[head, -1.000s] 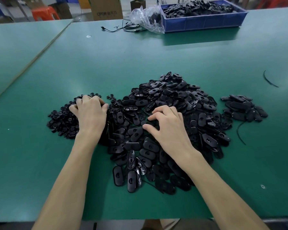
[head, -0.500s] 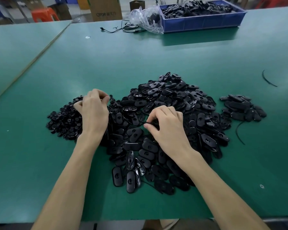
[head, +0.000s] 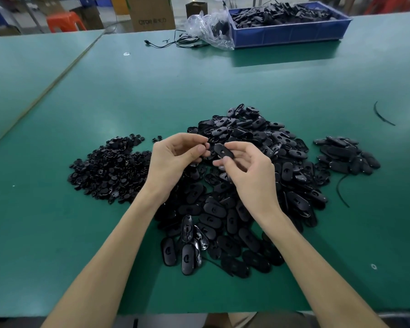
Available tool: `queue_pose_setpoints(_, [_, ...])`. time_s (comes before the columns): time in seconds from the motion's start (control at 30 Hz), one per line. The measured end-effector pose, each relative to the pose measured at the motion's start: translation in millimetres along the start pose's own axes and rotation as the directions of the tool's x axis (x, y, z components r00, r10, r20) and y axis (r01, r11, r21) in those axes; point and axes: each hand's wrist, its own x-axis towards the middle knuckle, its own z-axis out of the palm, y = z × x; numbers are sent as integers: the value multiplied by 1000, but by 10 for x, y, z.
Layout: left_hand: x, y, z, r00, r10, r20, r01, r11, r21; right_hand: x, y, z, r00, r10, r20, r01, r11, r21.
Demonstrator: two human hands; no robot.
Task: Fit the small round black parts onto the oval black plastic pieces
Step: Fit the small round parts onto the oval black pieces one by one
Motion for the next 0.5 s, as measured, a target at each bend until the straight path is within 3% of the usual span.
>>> queue_pose_setpoints(0.5, [-13,2,38,999,-34,-19,33,997,-66,-4,-19,8,1000,-3,-9,4,997,81])
